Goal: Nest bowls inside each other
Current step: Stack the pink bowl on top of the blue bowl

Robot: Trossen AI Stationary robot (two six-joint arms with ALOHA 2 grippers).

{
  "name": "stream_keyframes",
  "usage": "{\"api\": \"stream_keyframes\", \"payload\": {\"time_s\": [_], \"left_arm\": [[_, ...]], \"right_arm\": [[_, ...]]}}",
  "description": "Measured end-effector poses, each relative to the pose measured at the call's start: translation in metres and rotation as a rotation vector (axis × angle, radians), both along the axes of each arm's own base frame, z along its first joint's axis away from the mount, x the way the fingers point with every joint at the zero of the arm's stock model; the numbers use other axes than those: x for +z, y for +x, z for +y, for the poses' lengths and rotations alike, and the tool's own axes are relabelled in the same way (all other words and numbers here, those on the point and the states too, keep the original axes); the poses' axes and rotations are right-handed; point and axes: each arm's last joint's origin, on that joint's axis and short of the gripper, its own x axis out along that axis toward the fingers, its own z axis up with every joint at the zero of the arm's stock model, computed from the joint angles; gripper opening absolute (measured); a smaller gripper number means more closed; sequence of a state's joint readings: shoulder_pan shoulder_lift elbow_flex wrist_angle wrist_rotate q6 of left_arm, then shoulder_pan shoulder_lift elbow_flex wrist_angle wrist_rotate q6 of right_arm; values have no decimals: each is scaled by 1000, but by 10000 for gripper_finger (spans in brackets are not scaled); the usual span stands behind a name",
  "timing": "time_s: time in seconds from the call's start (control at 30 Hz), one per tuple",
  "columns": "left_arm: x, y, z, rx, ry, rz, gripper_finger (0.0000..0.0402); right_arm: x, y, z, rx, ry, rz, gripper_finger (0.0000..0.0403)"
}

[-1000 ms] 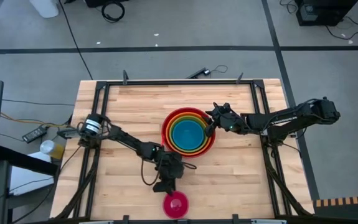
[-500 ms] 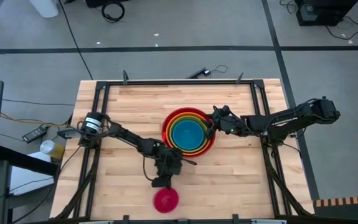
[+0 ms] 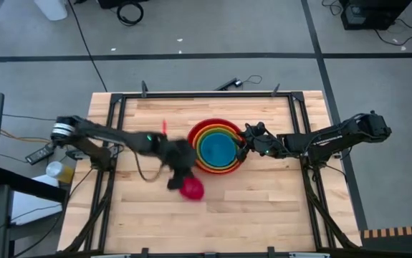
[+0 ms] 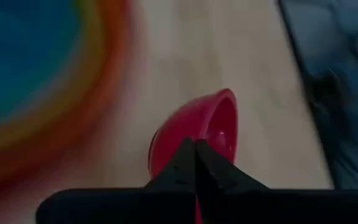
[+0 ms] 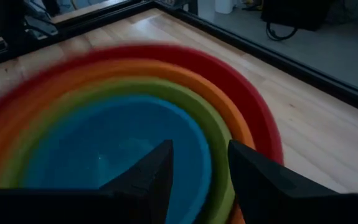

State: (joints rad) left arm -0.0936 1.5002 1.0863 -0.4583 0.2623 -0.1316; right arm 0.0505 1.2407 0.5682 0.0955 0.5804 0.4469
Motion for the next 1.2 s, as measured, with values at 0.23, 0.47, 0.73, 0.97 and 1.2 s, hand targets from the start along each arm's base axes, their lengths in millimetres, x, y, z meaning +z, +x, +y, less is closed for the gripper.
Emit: {"api": "stream_keyframes", "payload": {"time_s": [0.23, 0.47, 0.73, 0.97, 1.2], "left_arm": [[48, -29, 51, 138, -55, -158, 2], [50, -28, 95, 267, -17, -224, 1], [25, -42, 88, 322, 31, 85, 11], [-3, -55, 80, 409, 193, 253, 86], [-56, -74, 83, 415, 153, 339, 169]], "right_arm": [[0, 0, -1, -7, -5, -1, 161], [3, 1, -10, -42, -21, -21, 161], [1, 0, -9, -25, -29, 6, 161], [1, 0, -7, -13, -31, 13, 161], [5, 3, -1, 29, -61, -18, 161]]}}
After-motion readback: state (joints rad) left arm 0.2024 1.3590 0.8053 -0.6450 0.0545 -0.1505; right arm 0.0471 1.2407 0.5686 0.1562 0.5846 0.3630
